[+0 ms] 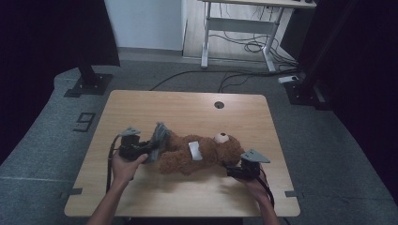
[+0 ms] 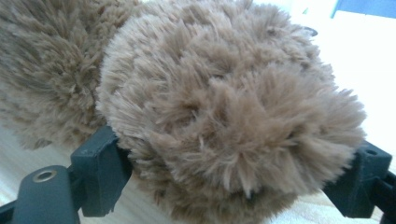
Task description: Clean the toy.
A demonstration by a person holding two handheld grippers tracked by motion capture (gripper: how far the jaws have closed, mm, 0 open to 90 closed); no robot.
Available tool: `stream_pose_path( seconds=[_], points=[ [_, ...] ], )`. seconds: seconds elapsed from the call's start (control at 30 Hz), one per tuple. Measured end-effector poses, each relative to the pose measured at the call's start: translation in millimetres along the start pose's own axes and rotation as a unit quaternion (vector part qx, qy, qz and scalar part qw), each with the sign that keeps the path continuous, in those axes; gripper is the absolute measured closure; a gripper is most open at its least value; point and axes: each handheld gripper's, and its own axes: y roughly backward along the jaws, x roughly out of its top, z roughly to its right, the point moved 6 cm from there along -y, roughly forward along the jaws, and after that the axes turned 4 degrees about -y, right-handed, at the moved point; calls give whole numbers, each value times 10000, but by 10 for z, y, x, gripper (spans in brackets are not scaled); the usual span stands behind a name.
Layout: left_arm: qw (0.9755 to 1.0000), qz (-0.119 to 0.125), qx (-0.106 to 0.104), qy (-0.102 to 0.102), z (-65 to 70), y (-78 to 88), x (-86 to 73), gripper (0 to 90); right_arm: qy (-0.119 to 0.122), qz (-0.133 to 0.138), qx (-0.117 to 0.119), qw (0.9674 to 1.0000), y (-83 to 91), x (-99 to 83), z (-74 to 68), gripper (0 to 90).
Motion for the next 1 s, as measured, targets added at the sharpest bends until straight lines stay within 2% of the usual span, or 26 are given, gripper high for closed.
stream_pose_path(
  seconds=[0.1, 0.3, 0.47, 0.57, 0.67, 0.77, 0.83, 0.93, 1.0],
  points=[
    [9999, 64, 111, 32, -101, 234, -110, 769, -5, -35, 75, 10000, 27, -23, 19, 143],
    [9991, 55, 410, 131, -295, 600, -485, 767, -66, -67, 114, 9999, 55, -44, 56, 143],
    [9965, -278, 784, 75, -423, 747, -798, 759, -49, -93, 127, 9999, 57, -42, 45, 144],
    [9937, -441, 1034, 10, -498, 814, -930, 753, -74, -85, 158, 9998, 67, -50, 47, 144],
    [9917, -558, 1159, -16, -538, 825, -1001, 740, -127, -66, 202, 9997, 91, -61, 54, 144],
    [9887, -777, 1274, -111, -546, 762, -1076, 702, -158, -53, 232, 9996, 125, -68, 60, 144],
    [9873, -868, 1325, -152, -545, 707, -1111, 639, -170, -30, 244, 9996, 151, -72, 69, 143],
    [9822, -1062, 1532, -216, -572, 638, -1153, 526, -219, 9, 224, 9995, 171, -75, 91, 144],
    [9809, -1188, 1526, -193, -589, 588, -1191, 462, -271, 53, 221, 9994, 178, -68, 102, 144]
  ],
)
